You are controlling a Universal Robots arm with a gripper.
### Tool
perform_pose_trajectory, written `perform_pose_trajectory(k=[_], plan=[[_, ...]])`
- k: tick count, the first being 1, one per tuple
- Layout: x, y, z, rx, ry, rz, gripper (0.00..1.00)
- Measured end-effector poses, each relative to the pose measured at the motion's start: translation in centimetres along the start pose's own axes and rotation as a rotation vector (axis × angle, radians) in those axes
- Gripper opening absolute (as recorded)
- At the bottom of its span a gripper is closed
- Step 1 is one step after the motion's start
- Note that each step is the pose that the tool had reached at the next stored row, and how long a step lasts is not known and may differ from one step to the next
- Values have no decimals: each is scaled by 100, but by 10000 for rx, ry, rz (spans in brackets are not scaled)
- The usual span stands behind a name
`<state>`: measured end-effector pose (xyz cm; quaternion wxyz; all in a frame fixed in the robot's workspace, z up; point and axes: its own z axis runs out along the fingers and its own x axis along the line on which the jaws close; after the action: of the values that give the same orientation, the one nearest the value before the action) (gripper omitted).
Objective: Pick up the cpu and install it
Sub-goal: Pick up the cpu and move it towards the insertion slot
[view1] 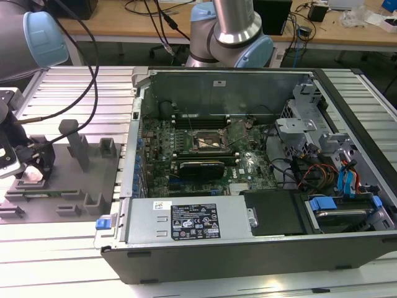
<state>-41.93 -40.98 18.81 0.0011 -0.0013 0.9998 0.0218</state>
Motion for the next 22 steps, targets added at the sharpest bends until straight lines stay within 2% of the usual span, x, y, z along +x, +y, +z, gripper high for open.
perform_pose_trajectory(k=[4, 5, 6, 13, 21, 22], plan=[[0, 0, -1, 1, 2, 0, 62], [0, 0, -1, 1, 1, 0, 55], [0, 0, -1, 1, 1, 1, 55], [0, 1, -8, 1, 2, 0, 55], [-5, 8, -139, 1, 1, -1, 55], [-6, 13, -192, 1, 0, 0, 55]])
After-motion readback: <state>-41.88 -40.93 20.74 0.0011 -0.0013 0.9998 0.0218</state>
